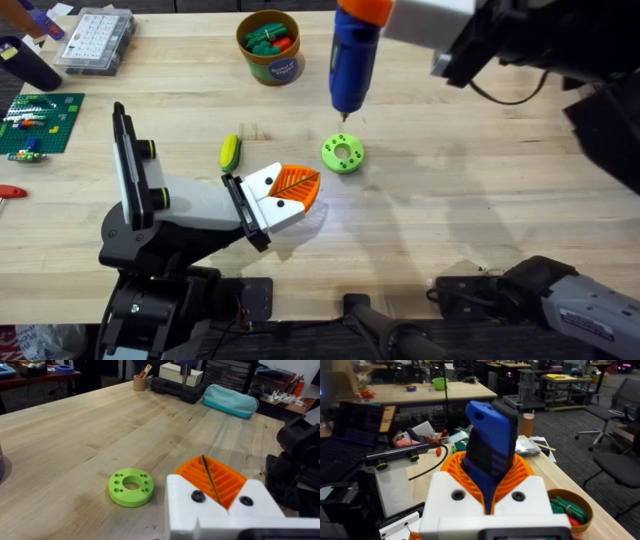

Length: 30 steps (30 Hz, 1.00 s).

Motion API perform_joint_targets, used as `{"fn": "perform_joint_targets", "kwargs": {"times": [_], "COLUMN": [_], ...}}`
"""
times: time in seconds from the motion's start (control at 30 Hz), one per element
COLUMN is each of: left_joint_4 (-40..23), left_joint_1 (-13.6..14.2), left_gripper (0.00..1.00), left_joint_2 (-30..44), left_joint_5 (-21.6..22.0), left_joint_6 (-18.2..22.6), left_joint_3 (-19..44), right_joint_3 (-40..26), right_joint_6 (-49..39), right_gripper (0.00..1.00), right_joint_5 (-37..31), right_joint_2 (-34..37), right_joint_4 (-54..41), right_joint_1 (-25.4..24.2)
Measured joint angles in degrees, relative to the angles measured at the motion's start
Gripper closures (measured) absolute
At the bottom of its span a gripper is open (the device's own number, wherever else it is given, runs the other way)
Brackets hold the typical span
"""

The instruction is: Pick up the gripper from the table and insert it into the empty holder that is missing its gripper. Then pick up a screw, insert it into the mounting hole, and use the screwdriver to tighten it. Finally, clean up the table by picking up the vegetable and placing it into the bucket.

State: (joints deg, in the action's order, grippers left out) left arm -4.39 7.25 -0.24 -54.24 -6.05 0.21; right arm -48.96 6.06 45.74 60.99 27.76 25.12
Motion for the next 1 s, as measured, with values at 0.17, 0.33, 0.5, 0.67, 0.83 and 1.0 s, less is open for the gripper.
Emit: {"fn": "perform_joint_targets", "kwargs": {"times": [0.17, 0.33, 0.5, 0.67, 0.83, 1.0], "left_joint_4": [-0.1, -0.1, -0.1, -0.1, -0.1, -0.1], "left_joint_1": [0.0, 0.0, 0.0, 0.0, 0.0, 0.0], "left_gripper": [0.989, 0.989, 0.989, 0.989, 0.989, 0.989], "left_joint_2": [0.2, 0.2, 0.2, 0.2, 0.2, 0.2], "left_joint_5": [0.0, 0.0, 0.0, 0.0, 0.0, 0.0], "left_joint_6": [0.0, 0.0, 0.0, 0.0, 0.0, 0.0], "left_joint_3": [0.1, 0.1, 0.1, 0.1, 0.1, 0.1], "right_joint_3": [0.8, 0.9, -0.4, -7.3, -15.7, -20.6], "right_joint_6": [0.1, 3.6, 6.5, 8.7, 10.3, 10.7], "right_gripper": [0.959, 0.96, 0.958, 0.959, 0.958, 0.959], "right_joint_5": [0.2, 0.9, 3.8, 8.5, 12.6, 14.3], "right_joint_2": [1.3, 1.6, 1.9, 5.4, 11.4, 16.9], "right_joint_4": [0.4, 7.8, 8.4, 8.7, 9.3, 9.1], "right_joint_1": [0.4, 0.6, 0.6, 0.8, 3.4, 7.9]}}
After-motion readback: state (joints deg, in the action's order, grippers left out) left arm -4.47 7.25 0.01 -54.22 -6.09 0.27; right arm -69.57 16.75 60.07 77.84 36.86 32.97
